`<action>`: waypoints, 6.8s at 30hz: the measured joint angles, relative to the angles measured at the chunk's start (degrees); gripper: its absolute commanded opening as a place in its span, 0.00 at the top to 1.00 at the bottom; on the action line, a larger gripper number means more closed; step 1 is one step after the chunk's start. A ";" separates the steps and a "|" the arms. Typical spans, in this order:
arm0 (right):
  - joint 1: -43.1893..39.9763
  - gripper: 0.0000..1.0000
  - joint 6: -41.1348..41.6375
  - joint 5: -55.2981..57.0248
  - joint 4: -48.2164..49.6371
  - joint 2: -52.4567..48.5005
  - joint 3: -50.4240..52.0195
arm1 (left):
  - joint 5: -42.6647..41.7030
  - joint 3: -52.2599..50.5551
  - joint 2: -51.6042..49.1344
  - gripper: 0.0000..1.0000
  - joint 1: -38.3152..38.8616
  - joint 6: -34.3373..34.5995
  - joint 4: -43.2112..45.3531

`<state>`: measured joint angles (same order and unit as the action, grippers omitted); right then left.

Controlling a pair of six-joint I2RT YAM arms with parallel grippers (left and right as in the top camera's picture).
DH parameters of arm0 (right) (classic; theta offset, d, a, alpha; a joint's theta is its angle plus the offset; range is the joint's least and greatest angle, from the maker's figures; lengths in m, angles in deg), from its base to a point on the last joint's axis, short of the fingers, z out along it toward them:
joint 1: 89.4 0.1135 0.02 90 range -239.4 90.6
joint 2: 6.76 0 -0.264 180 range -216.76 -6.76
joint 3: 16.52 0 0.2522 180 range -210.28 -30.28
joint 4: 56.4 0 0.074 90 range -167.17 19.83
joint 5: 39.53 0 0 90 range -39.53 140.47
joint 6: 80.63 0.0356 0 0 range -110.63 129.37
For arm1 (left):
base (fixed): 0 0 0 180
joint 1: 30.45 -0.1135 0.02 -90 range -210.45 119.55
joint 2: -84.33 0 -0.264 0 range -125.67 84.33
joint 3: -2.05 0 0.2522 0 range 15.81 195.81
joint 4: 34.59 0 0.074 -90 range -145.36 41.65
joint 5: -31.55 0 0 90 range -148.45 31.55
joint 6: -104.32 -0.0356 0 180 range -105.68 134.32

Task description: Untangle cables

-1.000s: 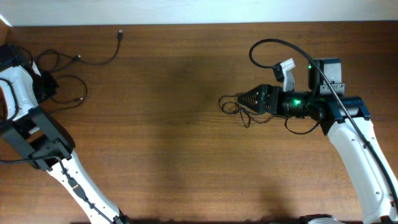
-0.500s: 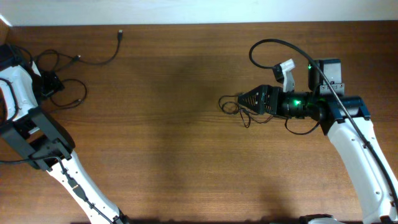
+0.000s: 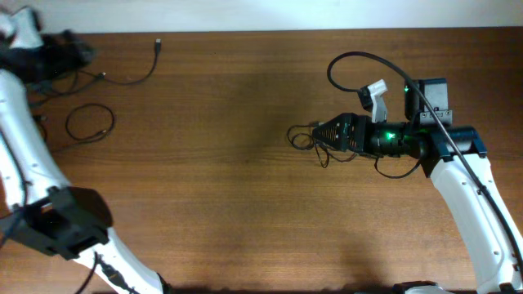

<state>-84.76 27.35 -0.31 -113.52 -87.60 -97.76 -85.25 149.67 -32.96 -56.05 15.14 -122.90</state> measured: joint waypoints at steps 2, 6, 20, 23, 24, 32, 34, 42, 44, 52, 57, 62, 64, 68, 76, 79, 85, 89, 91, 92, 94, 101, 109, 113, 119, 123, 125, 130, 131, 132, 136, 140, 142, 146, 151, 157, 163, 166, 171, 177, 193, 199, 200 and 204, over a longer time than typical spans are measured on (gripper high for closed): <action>0.00 0.02 0.02 0.02 -0.39 0.00 0.00 | -1.05 0.02 0.76 0.01 5.22 -2.32 -3.13; -0.02 0.02 0.00 0.02 -1.09 0.00 0.00 | -0.74 -0.20 0.61 0.01 15.63 -6.27 -7.34; -18.78 0.02 -0.04 0.74 -10.69 0.00 0.00 | -5.01 -15.56 0.61 0.01 43.41 -8.31 -3.06; -20.52 0.02 -0.07 3.43 -12.63 0.00 0.00 | -6.75 -19.96 0.61 0.01 50.82 -6.34 1.79; -20.59 0.02 0.02 3.98 -12.94 0.00 0.00 | -6.10 -21.07 0.59 0.01 52.92 -4.92 3.43; -20.59 0.02 -0.07 7.02 -15.54 0.00 0.00 | 13.35 -25.70 0.59 0.01 64.02 17.92 9.25; -20.59 0.02 -0.44 7.28 -15.85 0.00 0.00 | 15.69 -26.08 0.59 0.01 64.22 21.29 10.88; -20.59 0.02 -1.77 7.48 -15.82 0.00 0.00 | 18.29 -29.59 -0.44 0.05 64.06 29.35 17.14; -20.59 0.02 -1.77 7.48 -15.82 0.00 0.00 | 18.32 -29.64 -1.22 0.06 64.06 30.51 19.23; -20.59 0.02 -1.84 7.50 -15.82 0.00 0.00 | 18.32 -29.68 -7.91 0.21 64.81 33.64 21.53; -20.59 0.02 -1.90 7.50 -15.82 0.00 0.00 | 18.29 -29.75 -9.73 0.34 66.73 34.21 23.45; -20.59 0.01 -1.92 7.50 -15.85 0.00 0.00 | 18.32 -29.75 -12.94 0.64 67.98 34.23 24.98; -20.59 0.02 -1.92 7.48 -15.85 0.00 0.00 | 18.32 -29.86 -14.32 0.64 67.98 34.45 24.79; -20.59 0.02 -1.95 7.50 -15.85 0.00 0.00 | 18.29 -29.77 -14.62 0.66 67.91 34.60 24.72; -20.59 0.02 -1.92 8.55 -15.80 0.00 0.00 | 19.85 -28.72 -14.60 0.93 67.91 31.80 24.72; -20.59 0.02 -1.97 9.42 -15.82 0.00 0.00 | 20.76 -28.57 -14.53 1.00 67.91 31.06 24.70; -20.59 0.02 -1.97 9.64 -15.85 0.00 0.00 | 21.29 -28.52 -14.49 1.00 67.91 30.29 24.70; -20.59 0.02 -1.95 9.66 -16.06 0.00 0.00 | 21.27 -26.47 -13.27 1.00 67.91 24.83 22.45; -20.59 0.02 -1.95 9.66 -16.09 0.00 0.00 | 21.27 -24.70 -10.38 1.00 67.91 21.70 21.29; -20.59 0.02 -1.95 9.66 -16.06 0.00 0.00 | 21.29 -23.71 -7.91 1.00 67.91 20.31 21.24; -20.59 0.02 -1.97 9.68 -16.06 0.00 0.00 | 21.29 -22.49 -2.36 1.00 67.91 18.73 21.38; -20.59 0.02 -1.97 9.84 -16.15 0.00 0.00 | 21.27 -20.22 13.66 1.00 67.91 16.87 21.44; -20.59 0.02 -2.01 7.56 -17.46 0.00 0.00 | 19.82 -20.24 15.74 1.00 67.91 16.70 21.40; -20.59 0.02 -3.76 1.01 -16.15 0.00 0.00 | 22.86 -20.26 15.74 1.00 67.91 16.68 20.81; -20.59 0.02 -4.94 -4.20 -14.23 0.00 0.00 | 13.60 -20.28 15.74 1.00 67.87 16.76 21.22; -20.59 0.02 -5.11 -5.84 -12.26 0.00 0.00 | 9.60 -20.28 15.74 1.00 67.91 18.38 21.16; -20.59 0.02 -5.09 -7.02 -10.40 0.00 0.00 | 7.39 -20.28 15.74 1.00 67.91 19.85 20.76; -20.59 0.02 -5.18 -10.14 -6.91 0.00 0.00 | 4.31 -20.28 15.74 1.00 67.91 22.64 19.71; -20.59 0.02 -5.11 -10.45 -6.64 0.00 0.00 | 3.91 -20.28 15.74 1.00 67.91 23.34 19.65; -20.59 0.02 -5.14 -10.69 -6.23 0.00 0.00 | 3.10 -20.28 15.74 1.00 67.91 24.15 19.71; -20.59 0.02 -5.16 -11.02 -4.50 0.00 0.00 | -4.00 -20.31 15.74 1.00 67.87 25.90 22.60; -20.59 0.02 -5.14 -8.52 -3.65 0.00 0.00 | -16.00 -20.31 15.74 1.00 67.87 26.51 28.61; -20.59 0.02 -5.14 -7.48 -2.99 0.00 0.00 | -22.25 -20.33 15.74 1.00 67.87 26.69 31.12; -20.59 0.02 -5.18 -6.88 -1.16 0.00 0.00 | -31.45 -20.35 15.74 1.00 67.87 28.89 33.88; -20.59 0.02 -5.01 -2.62 -2.14 0.00 0.00 | -38.45 -20.35 15.74 1.00 66.29 30.56 35.91; -20.59 0.02 -0.63 13.18 -7.65 0.00 -0.02 | -39.91 -20.35 15.72 1.00 57.92 30.91 35.78; -20.59 0.02 1.60 24.46 -9.86 -0.04 0.00 | -35.41 -20.39 15.74 1.00 53.00 29.88 27.17; -20.59 0.02 1.77 26.40 -9.86 -0.04 0.00 | -32.22 -20.39 15.74 1.00 52.68 28.24 25.00; -20.59 0.02 1.95 26.93 -10.67 -0.04 0.00 | -29.16 -20.39 15.74 1.00 52.68 24.70 24.59; -20.59 0.02 2.27 23.82 -10.71 -0.04 0.00 | -21.33 -20.39 15.74 1.00 52.68 22.56 20.28; -20.59 0.02 2.58 22.60 -12.02 -0.07 0.00 | -1.73 -20.39 15.85 1.00 52.68 20.96 13.25; -20.59 0.02 2.58 22.60 -12.04 -0.07 0.00 | 14.03 -20.39 20.24 1.00 52.13 22.34 7.21; -20.59 0.02 2.60 22.60 -12.04 -0.07 0.00 | 16.13 -20.39 21.46 1.00 51.45 22.58 6.08; -20.59 0.02 2.58 22.60 -12.04 -0.07 0.00 | 21.14 -20.37 25.55 1.00 44.46 23.02 0.90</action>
<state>-105.35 29.93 22.29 -125.56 -87.66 -97.76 -64.12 129.30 -7.41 -11.59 38.15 -122.00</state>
